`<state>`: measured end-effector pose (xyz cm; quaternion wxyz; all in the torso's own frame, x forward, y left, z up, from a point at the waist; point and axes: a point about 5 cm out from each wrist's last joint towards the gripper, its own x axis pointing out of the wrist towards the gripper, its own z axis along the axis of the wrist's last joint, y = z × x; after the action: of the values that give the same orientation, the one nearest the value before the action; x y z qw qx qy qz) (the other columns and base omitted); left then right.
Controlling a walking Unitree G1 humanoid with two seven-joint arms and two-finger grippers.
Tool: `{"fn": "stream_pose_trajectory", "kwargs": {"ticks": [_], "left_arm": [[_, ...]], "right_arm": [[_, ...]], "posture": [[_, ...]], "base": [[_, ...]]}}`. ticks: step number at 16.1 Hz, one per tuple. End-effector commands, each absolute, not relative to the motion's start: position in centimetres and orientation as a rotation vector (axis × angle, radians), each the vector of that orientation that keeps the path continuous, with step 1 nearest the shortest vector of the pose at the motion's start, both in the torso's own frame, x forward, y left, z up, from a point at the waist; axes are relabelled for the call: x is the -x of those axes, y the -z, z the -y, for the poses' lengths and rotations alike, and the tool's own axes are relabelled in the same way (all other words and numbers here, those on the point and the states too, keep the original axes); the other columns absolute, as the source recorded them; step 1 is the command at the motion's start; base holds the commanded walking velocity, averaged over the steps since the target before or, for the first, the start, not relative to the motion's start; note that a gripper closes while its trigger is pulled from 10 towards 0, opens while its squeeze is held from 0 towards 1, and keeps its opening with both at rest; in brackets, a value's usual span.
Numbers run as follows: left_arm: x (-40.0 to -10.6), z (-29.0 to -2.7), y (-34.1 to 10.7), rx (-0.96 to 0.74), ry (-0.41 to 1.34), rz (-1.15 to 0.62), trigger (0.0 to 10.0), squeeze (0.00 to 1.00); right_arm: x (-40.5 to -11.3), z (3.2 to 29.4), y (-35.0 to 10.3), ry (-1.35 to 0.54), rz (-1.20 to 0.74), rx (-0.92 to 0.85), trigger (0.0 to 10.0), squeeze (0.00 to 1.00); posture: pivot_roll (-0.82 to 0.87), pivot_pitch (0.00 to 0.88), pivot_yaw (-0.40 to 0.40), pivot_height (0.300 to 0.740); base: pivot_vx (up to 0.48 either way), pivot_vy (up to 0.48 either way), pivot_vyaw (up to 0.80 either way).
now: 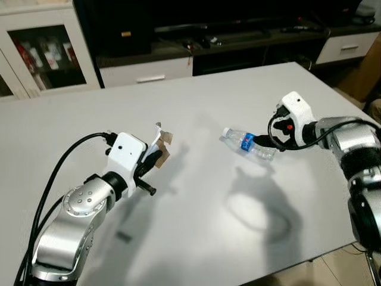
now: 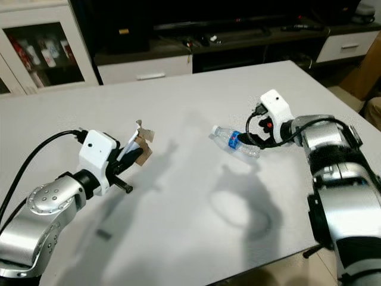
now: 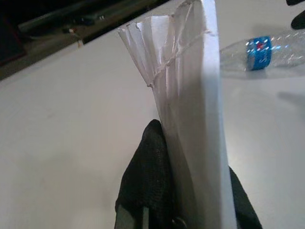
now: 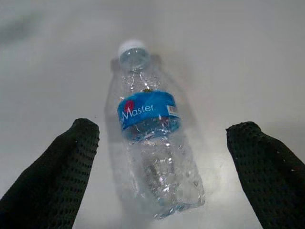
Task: Picking trash to rubbish bin
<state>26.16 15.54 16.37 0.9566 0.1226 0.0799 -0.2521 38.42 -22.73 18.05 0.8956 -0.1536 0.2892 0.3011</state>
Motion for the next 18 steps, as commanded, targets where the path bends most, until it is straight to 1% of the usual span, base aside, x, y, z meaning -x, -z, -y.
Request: {"fn": "stream_pose_trajectory", "kwargs": {"ticks": [1,2,3,5,6,8,10,11,13,16,17,18], "left_arm": [[-26.3,-15.5,-17.5,-0.252,0.524,-0.13,10.0,0.0],[-26.2,-15.6,-17.6,-0.252,0.522,-0.129,10.0,0.0],[-26.1,-15.8,-17.5,-0.248,0.515,-0.134,10.0,0.0],[-25.9,-15.9,-17.6,-0.248,0.523,-0.138,10.0,0.0],[-25.9,-16.0,-17.6,-0.253,0.523,-0.141,10.0,0.0],[-26.0,-15.9,-17.6,-0.249,0.525,-0.144,10.0,0.0],[-25.9,-15.8,-17.6,-0.255,0.529,-0.147,10.0,0.0],[-25.8,-15.9,-17.6,-0.256,0.528,-0.148,10.0,0.0],[-25.7,-15.9,-17.5,-0.259,0.531,-0.154,10.0,0.0],[-25.6,-15.9,-17.5,-0.258,0.535,-0.158,10.0,0.0],[-25.6,-15.8,-17.5,-0.258,0.54,-0.159,10.0,0.0],[-25.6,-15.7,-17.5,-0.26,0.544,-0.16,10.0,0.0]], "right_arm": [[-38.8,22.2,-19.0,-0.654,-0.582,0.386,10.0,1.0],[-39.0,22.1,-19.1,-0.649,-0.581,0.416,10.0,1.0],[-39.0,21.8,-19.2,-0.669,-0.594,0.447,10.0,0.0],[-38.9,21.6,-19.1,-0.698,-0.615,0.456,10.0,0.0],[-39.0,21.7,-18.9,-0.681,-0.631,0.537,10.0,0.0],[-39.0,21.5,-18.4,-0.675,-0.64,0.52,10.0,0.0],[-38.7,22.0,-17.1,-0.627,-0.663,0.619,10.0,0.0],[-38.7,21.9,-16.8,-0.619,-0.664,0.59,10.0,0.0],[-38.4,22.0,-15.8,-0.614,-0.687,0.597,10.0,0.0],[-38.1,21.8,-15.3,-0.649,-0.708,0.54,10.0,0.0],[-38.0,21.8,-15.2,-0.659,-0.717,0.518,9.3,0.0],[-37.9,21.8,-15.1,-0.669,-0.727,0.5,5.4,0.0]], "posture": [[0.0,0.075,-0.028,0.74],[0.0,0.074,-0.029,0.74],[0.0,0.071,-0.03,0.74],[0.0,0.072,-0.032,0.74],[0.0,0.071,-0.031,0.74],[0.0,0.069,-0.032,0.74],[0.01,0.072,-0.031,0.74],[0.01,0.073,-0.031,0.74],[0.01,0.074,-0.029,0.74],[0.02,0.073,-0.027,0.74],[0.02,0.073,-0.027,0.74],[0.01,0.072,-0.026,0.74]], "base": [[0.0,0.0,0.0],[0.0,0.0,0.0],[0.0,0.0,0.0],[0.0,0.0,0.0],[0.0,0.0,0.0],[0.0,0.0,0.0],[0.0,0.0,0.0],[0.0,0.0,0.0],[0.0,0.0,0.0],[0.0,0.0,0.0],[0.0,0.0,0.0],[0.0,0.0,0.0]]}}
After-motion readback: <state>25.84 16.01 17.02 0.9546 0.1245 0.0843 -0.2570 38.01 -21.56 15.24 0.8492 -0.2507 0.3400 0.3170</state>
